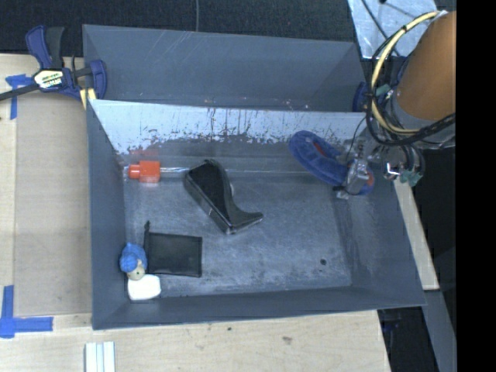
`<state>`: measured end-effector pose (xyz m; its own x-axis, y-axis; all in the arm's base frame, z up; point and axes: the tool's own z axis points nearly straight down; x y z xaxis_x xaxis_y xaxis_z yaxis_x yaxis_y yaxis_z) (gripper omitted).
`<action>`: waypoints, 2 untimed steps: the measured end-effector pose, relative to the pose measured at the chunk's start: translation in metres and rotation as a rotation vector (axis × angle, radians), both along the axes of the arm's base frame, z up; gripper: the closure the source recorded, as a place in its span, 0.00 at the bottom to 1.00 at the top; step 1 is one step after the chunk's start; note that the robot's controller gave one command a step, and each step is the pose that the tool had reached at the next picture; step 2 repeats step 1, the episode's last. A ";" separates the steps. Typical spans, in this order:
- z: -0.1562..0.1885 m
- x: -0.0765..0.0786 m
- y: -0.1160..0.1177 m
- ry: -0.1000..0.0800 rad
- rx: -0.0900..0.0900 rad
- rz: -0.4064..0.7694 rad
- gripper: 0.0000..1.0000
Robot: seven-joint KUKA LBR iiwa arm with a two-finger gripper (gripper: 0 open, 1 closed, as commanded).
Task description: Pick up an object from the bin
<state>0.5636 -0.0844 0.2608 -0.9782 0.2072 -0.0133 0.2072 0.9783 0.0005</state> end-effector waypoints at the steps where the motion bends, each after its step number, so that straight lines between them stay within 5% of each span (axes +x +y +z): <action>1: 0.089 -0.038 0.025 0.003 -0.001 0.194 1.00; 2: 0.089 -0.038 0.025 0.003 -0.001 0.194 1.00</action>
Offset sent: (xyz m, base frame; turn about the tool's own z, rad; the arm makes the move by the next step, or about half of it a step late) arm -0.0395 0.0257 0.0856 -0.1938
